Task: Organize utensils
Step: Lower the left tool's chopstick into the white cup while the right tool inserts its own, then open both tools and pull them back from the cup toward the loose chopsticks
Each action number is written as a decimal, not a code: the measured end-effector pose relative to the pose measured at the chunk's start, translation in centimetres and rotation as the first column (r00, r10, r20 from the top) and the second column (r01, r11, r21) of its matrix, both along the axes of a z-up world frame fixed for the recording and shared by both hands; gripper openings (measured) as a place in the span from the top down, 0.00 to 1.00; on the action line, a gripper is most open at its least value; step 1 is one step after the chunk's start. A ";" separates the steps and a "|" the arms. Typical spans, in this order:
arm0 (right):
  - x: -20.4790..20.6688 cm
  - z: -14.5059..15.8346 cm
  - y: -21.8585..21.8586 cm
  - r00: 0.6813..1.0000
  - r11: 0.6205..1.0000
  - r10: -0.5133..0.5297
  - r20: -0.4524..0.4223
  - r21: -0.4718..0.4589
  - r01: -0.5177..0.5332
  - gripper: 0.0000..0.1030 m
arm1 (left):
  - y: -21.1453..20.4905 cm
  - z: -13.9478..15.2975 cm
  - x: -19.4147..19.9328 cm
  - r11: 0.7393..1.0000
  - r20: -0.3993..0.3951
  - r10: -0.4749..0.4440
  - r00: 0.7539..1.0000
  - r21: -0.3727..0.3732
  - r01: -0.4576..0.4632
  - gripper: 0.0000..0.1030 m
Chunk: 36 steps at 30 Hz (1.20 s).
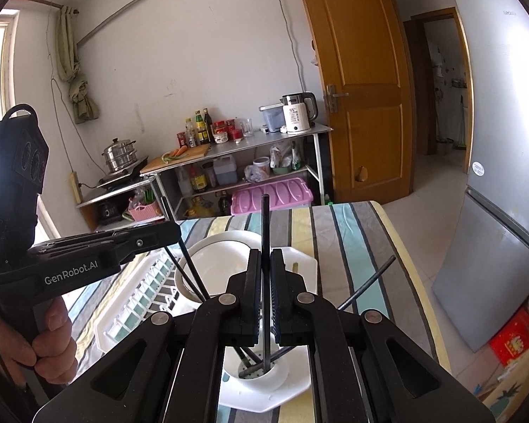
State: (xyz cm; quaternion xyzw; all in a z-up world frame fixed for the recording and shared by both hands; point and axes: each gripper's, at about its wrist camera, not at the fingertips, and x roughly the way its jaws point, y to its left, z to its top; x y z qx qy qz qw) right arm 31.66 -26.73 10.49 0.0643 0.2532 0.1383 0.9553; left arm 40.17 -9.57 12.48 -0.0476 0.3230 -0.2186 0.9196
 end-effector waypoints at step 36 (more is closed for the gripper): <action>-4.1 -0.1 0.1 1.000 0.999 -0.023 -0.001 -0.047 0.023 0.86 | 1.3 -0.1 -7.2 0.975 0.124 0.134 0.983 0.160 -0.153 0.95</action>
